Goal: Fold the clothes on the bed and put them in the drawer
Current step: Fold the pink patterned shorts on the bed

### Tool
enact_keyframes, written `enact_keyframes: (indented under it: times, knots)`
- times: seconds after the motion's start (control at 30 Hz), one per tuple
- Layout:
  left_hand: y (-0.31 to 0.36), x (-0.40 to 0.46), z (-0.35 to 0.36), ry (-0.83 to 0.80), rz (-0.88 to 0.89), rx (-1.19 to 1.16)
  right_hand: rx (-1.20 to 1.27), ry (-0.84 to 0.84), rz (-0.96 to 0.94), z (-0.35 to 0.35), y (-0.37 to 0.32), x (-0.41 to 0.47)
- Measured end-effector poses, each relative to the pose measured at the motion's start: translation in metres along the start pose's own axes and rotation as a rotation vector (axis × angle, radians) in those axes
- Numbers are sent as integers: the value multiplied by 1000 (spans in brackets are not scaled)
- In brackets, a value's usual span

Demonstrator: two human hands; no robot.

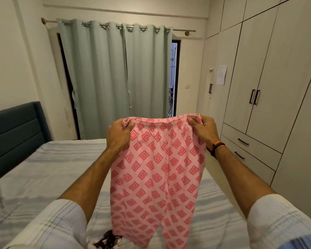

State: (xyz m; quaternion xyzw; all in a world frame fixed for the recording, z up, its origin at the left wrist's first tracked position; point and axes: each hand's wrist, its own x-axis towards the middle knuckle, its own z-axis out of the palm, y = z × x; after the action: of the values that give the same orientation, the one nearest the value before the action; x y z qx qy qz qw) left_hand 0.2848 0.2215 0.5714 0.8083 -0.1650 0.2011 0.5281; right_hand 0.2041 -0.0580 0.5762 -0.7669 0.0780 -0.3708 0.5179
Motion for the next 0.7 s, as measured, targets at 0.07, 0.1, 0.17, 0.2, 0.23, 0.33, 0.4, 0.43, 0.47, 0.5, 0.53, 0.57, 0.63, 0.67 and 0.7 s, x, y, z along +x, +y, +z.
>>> enact_keyframes:
  times: [0.07, 0.1, 0.17, 0.2, 0.23, 0.33, 0.4, 0.43, 0.47, 0.5, 0.53, 0.57, 0.63, 0.67, 0.7]
  knots:
    - [8, -4, 19, -2, -1, 1, -10, -2, 5, -18, 9, 6]
    - [11, -4, 28, -6, 2, 4, -11, -4, 12, -26, 14, 9]
    - [14, -5, 41, -16, -11, 2, -10, -8, 20, -37, 22, 14]
    - [16, -4, 49, -17, -16, 1, -10, -13, 25, -42, 27, 17]
    - [18, -3, 58, -14, -17, 2, -11, -19, 27, -48, 32, 21]
    - [19, 3, 75, -21, -8, -17, -14, -22, 26, -57, 45, 29]
    - [16, 11, 91, -36, -16, -44, -6, -27, 30, -63, 55, 38]
    - [15, 15, 97, -46, -22, -59, -2, -35, 37, -66, 58, 41]
    - [14, 18, 102, -51, -27, -74, 4, -44, 46, -67, 61, 44]
    - [13, 21, 105, -57, -34, -85, 5, -52, 56, -68, 64, 47]
    - [13, 25, 110, -67, -43, -104, 4, -60, 72, -68, 68, 51]
    - [11, 29, 113, -80, -49, -116, 2, -68, 85, -68, 72, 56]
    - [8, 35, 122, -101, -61, -137, 7, -80, 107, -68, 79, 65]
    - [6, 38, 125, -114, -76, -160, 18, -83, 115, -68, 82, 69]
    - [3, 41, 128, -135, -92, -183, 29, -86, 117, -68, 87, 73]
